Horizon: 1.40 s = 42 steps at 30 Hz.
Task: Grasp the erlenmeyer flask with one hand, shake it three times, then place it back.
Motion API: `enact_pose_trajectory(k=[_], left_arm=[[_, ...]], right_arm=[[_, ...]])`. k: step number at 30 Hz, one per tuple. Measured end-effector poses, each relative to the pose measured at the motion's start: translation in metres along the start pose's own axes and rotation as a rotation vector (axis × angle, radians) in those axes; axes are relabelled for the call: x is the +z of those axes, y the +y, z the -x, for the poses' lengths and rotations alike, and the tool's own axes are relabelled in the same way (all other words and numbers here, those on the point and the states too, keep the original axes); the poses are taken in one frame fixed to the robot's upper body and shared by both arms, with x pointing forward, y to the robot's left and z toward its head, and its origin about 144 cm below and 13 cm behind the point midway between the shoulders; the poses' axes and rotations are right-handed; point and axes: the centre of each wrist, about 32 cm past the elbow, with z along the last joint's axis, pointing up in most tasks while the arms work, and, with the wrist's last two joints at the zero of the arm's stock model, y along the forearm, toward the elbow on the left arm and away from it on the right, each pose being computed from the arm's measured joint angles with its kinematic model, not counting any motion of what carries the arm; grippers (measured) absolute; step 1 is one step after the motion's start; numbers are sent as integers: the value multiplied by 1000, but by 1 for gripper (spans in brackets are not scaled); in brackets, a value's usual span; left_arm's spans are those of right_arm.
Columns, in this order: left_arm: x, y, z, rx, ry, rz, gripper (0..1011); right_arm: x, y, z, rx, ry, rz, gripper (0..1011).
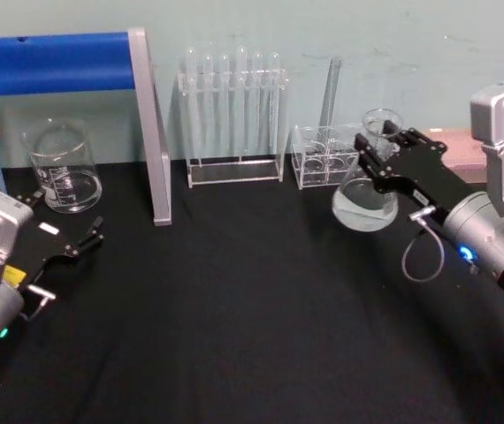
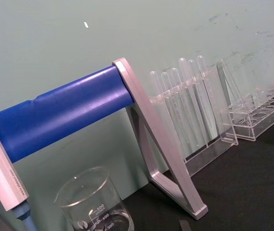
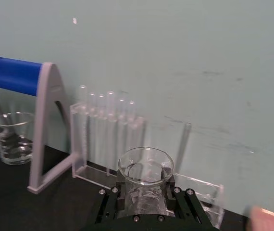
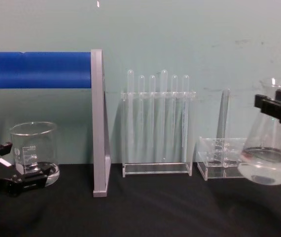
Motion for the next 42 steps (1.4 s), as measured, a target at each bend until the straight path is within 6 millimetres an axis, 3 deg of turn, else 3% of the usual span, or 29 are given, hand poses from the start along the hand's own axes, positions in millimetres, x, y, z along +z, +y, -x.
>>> enact_pose_trajectory(k=[20, 42], left_arm=[[0, 0, 0, 0, 0, 0, 1001], [0, 0, 0, 0, 0, 0, 1001]], right_arm=[[5, 7, 48, 254, 56, -30, 457], [3, 7, 56, 290, 63, -23, 457]])
